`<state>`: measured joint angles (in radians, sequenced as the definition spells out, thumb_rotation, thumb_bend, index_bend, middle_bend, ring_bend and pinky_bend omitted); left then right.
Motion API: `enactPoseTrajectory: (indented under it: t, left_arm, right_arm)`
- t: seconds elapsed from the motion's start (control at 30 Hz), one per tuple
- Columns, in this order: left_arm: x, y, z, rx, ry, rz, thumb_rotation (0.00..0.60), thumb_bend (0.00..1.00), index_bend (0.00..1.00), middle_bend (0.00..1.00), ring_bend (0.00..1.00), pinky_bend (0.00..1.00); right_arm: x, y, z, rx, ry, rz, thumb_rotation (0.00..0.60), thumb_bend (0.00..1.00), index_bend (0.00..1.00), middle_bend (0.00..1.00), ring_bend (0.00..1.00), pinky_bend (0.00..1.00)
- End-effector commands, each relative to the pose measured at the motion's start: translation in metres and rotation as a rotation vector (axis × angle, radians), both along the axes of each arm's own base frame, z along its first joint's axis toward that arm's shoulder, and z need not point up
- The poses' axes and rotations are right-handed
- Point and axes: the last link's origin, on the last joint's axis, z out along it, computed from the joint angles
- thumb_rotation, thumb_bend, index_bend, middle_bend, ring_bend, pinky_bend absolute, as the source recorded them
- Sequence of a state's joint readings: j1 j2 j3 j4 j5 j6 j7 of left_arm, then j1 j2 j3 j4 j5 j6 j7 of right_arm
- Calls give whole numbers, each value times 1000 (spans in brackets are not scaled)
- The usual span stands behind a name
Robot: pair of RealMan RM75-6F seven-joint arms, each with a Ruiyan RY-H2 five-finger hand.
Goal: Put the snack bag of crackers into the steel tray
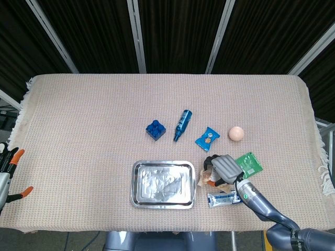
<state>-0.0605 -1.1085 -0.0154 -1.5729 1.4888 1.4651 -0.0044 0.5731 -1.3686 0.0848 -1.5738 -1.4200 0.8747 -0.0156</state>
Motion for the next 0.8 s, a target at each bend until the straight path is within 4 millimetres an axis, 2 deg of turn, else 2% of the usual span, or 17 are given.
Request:
enactPoseTrajectory:
  t: [0.03, 0.17, 0.23, 0.33, 0.73, 0.8]
  left_arm:
    - [0, 0, 0, -1, 1, 0, 600, 49, 0, 0, 0, 0]
    - [1, 0, 0, -7, 5, -2, 600, 50, 0, 0, 0, 0]
    - [0, -1, 0, -10, 6, 3, 600, 51, 0, 0, 0, 0]
    - [-1, -1, 1, -6, 5, 10, 600, 49, 0, 0, 0, 0]
    - [-6, -2, 3, -5, 10, 29, 600, 49, 0, 0, 0, 0]
    - [-7, -2, 2, -8, 9, 33, 600, 50, 0, 0, 0, 0]
  right_arm:
    - [28, 0, 11, -1, -69, 76, 600, 225, 540, 377, 334, 500]
    - [51, -1, 9, 27, -110, 135, 600, 224, 540, 377, 334, 500]
    - [71, 0, 2, 61, -139, 177, 600, 224, 540, 377, 334, 500]
    - [89, -1, -10, 103, -176, 199, 600, 224, 540, 377, 334, 501]
    - [138, -5, -49, 170, -209, 275, 600, 225, 533, 374, 326, 502]
    - [145, -7, -57, 173, -203, 286, 600, 223, 493, 349, 295, 492]
